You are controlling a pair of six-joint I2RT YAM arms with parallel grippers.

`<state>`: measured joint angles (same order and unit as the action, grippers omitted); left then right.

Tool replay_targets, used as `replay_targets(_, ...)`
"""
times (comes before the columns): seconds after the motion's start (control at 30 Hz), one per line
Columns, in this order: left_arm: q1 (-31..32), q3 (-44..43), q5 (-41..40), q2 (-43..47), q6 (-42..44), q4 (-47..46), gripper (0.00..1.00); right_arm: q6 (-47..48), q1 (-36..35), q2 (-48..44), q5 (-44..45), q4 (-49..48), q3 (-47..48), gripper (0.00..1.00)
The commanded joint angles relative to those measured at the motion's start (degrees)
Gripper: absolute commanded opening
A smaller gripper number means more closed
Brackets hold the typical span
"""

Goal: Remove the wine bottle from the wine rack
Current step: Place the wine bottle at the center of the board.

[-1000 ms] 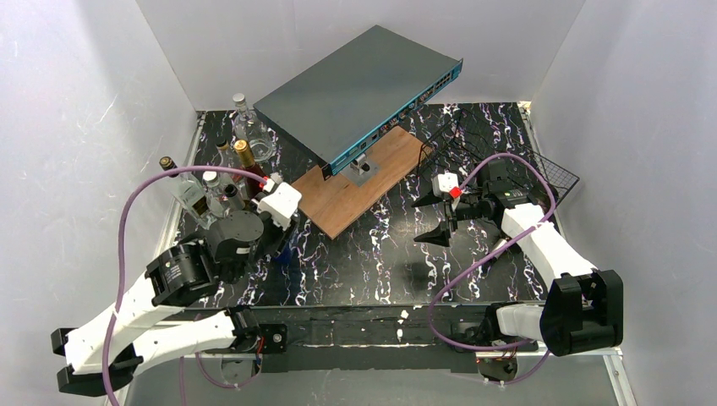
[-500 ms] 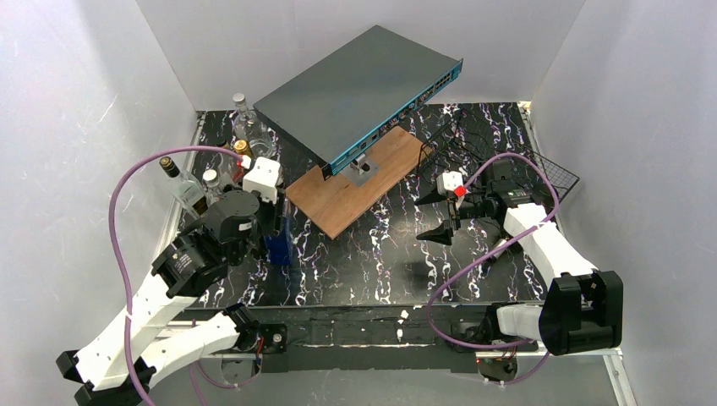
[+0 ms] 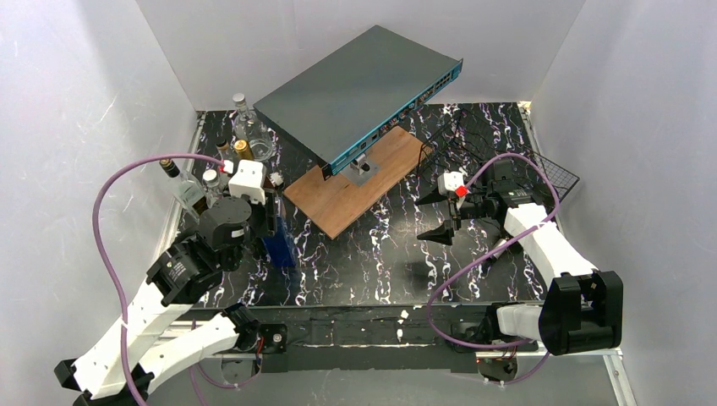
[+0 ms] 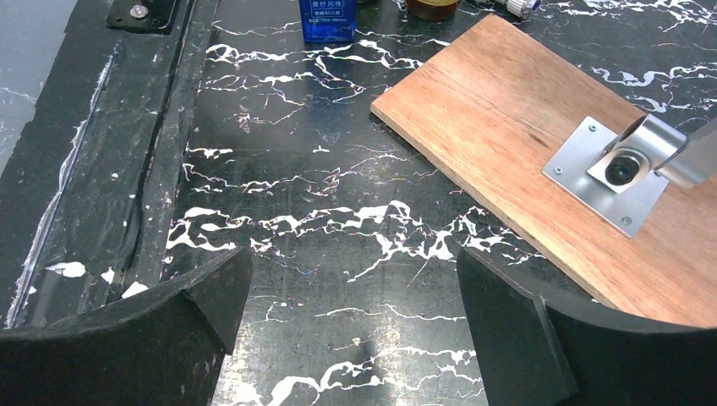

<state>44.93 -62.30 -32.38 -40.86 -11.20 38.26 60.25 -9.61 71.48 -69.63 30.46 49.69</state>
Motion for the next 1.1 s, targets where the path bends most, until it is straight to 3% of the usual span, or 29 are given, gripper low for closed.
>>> replay_targets(0.0, -0.1, -0.1, -0.5, 1.0, -3.6, -0.6, 0.36, 0.9, 0.5, -1.3, -2.1, 0.9, -0.6, 1.0)
replay_targets(0.57, -0.1, -4.6, 1.3, 3.4, -4.2, 2.8, 0.96, 1.1, 1.3, -1.0, -2.1, 1.4, -0.7, 1.0)
replay_targets(0.8, -0.1, -9.0, 3.9, 2.9, -2.8, 4.8, 0.98, 1.2, 2.1, -0.9, -2.3, 2.1, -0.6, 1.0)
replay_targets(1.07, -0.1, -14.2, 14.7, 1.8, -1.3, 5.0, 0.98, 1.4, 4.4, -1.2, -3.5, 3.4, -0.3, 1.0)
